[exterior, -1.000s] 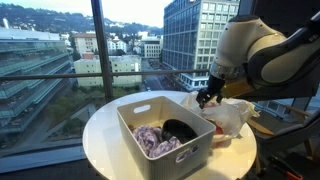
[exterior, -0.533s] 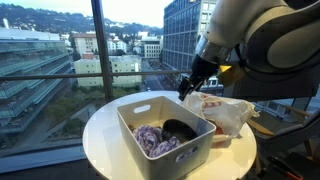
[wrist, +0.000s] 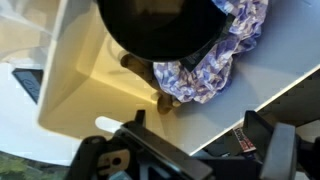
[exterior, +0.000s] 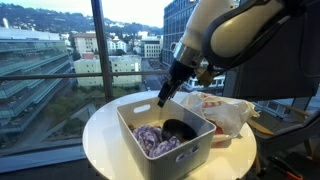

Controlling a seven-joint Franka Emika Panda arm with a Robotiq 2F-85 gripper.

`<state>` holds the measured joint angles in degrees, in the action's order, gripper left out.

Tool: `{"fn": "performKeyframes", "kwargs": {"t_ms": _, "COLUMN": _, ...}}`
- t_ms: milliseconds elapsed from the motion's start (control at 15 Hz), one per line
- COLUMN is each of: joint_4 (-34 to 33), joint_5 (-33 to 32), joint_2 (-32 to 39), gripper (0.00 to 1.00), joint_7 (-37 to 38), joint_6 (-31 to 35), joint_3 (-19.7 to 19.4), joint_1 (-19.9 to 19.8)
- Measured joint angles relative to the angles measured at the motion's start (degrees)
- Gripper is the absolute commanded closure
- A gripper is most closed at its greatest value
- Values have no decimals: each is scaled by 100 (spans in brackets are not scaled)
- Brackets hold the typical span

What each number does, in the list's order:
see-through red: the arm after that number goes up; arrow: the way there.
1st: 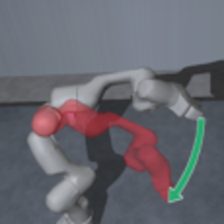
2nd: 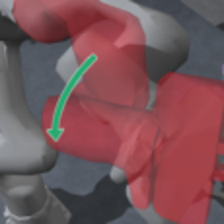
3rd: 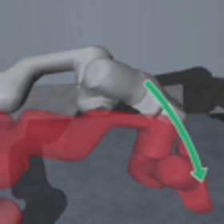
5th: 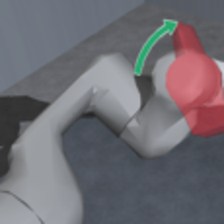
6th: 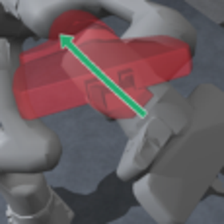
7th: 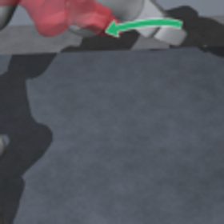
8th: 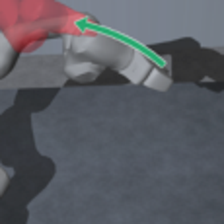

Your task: Take the plush toy and the black bowl out of the basket and put it into the carrier bag

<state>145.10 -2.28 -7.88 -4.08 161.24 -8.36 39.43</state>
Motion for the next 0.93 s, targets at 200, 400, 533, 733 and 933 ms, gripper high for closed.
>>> {"fn": "performKeyframes", "kwargs": {"t_ms": 200, "joint_4": -426, "joint_5": 1486, "joint_2": 550, "gripper": 0, "joint_7": -1319, "joint_6": -199, "joint_3": -469, "joint_1": 752}}
{"fn": "performKeyframes", "kwargs": {"t_ms": 400, "joint_4": -815, "joint_5": 2171, "joint_2": 897, "gripper": 0, "joint_7": -1828, "joint_6": -611, "joint_3": -52, "joint_1": 299}}
{"fn": "performKeyframes", "kwargs": {"t_ms": 533, "joint_4": -924, "joint_5": 2319, "joint_2": 1026, "gripper": 0, "joint_7": -1829, "joint_6": -723, "joint_3": 446, "joint_1": -327}}
{"fn": "performKeyframes", "kwargs": {"t_ms": 733, "joint_4": -980, "joint_5": 2600, "joint_2": 1140, "gripper": 0, "joint_7": -2120, "joint_6": -916, "joint_3": 1149, "joint_1": -1166}}
{"fn": "performKeyframes", "kwargs": {"t_ms": 933, "joint_4": -959, "joint_5": 2584, "joint_2": 1153, "gripper": 0, "joint_7": -2110, "joint_6": -914, "joint_3": 1487, "joint_1": -1498}}
